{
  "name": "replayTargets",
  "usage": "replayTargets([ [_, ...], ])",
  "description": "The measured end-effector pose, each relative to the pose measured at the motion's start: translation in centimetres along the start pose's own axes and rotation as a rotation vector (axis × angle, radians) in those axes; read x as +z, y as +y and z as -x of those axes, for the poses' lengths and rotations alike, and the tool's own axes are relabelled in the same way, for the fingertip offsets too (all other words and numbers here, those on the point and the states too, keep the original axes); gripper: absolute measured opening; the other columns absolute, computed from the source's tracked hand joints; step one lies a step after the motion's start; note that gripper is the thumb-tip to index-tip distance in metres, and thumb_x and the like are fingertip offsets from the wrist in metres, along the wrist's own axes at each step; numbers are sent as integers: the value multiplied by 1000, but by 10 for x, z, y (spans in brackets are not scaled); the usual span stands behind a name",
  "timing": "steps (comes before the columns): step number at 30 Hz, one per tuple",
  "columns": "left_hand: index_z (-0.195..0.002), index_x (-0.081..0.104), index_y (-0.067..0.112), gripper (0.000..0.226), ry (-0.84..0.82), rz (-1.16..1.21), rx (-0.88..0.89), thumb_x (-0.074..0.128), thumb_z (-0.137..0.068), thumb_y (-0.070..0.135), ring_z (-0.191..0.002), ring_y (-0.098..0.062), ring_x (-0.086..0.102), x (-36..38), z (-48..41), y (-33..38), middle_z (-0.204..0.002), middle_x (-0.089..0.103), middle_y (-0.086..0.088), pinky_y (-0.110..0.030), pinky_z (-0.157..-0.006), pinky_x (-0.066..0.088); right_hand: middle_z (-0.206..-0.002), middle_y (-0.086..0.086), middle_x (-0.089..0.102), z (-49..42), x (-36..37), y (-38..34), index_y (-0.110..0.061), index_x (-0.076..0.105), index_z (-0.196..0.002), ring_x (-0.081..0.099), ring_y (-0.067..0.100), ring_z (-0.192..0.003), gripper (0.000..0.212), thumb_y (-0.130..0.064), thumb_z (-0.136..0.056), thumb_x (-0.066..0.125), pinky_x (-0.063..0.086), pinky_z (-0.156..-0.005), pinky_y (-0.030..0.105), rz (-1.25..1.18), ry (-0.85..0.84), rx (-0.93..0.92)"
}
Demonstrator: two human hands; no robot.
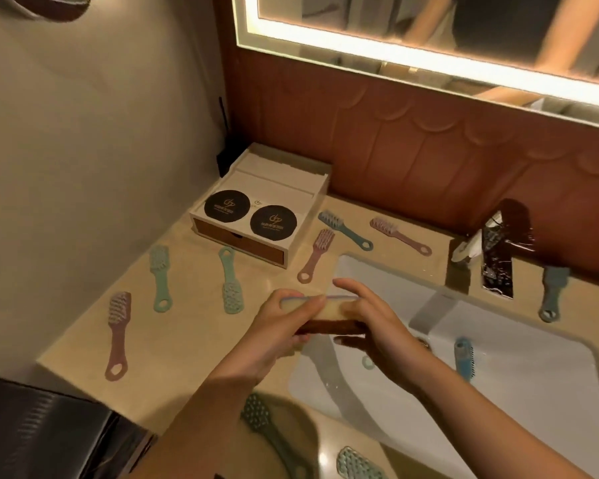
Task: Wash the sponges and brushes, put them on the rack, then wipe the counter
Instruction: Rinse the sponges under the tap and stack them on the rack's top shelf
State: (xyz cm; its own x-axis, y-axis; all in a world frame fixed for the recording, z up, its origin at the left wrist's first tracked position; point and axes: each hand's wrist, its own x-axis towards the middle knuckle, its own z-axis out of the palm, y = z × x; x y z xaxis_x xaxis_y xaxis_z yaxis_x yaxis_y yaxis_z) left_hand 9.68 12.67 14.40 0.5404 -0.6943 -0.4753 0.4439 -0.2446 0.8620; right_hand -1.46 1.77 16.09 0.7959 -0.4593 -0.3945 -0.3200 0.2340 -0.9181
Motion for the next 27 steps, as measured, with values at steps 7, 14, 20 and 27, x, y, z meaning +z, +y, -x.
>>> replayTargets([
  [7, -107, 41, 25, 42, 110, -349, 185, 64, -80, 48, -84, -15, 63, 79, 1, -12, -93, 55, 8, -44, -81, 56, -91, 13, 68, 27, -41, 9, -20, 49, -111, 69, 26, -69, 45, -48, -79, 63, 59, -65, 34, -104, 325, 41],
  [14, -108, 28, 35, 44, 133, -518, 223, 49, -81, 62, -81, -23, 67, 146, 9, -25, -95, 66, -7, -39, -75, 55, -69, 7, 65, 49, -79, 21, -15, 59, -83, 63, 20, -62, 29, -44, -83, 63, 51, -64, 35, -78, 668, -114],
  [20, -100, 52, 20, 27, 182, -426, 314, 52, -90, 45, -74, -12, 61, 214, 25, -22, -85, 65, 2, -23, -61, 46, -70, 3, 65, 67, -111, 15, -14, 60, -76, 62, 18, -69, 25, -34, -91, 56, 49, -65, 31, -102, 858, -228],
  [27, -90, 64, 15, 35, 65, -633, 460, 41, -95, 41, -81, -19, 62, 271, 23, -28, -84, 69, -2, -32, -71, 49, -66, -3, 61, 94, -173, 18, -22, 60, -70, 59, 18, -70, 36, -35, -97, 41, 45, -66, 33, 277, 894, -223],
])
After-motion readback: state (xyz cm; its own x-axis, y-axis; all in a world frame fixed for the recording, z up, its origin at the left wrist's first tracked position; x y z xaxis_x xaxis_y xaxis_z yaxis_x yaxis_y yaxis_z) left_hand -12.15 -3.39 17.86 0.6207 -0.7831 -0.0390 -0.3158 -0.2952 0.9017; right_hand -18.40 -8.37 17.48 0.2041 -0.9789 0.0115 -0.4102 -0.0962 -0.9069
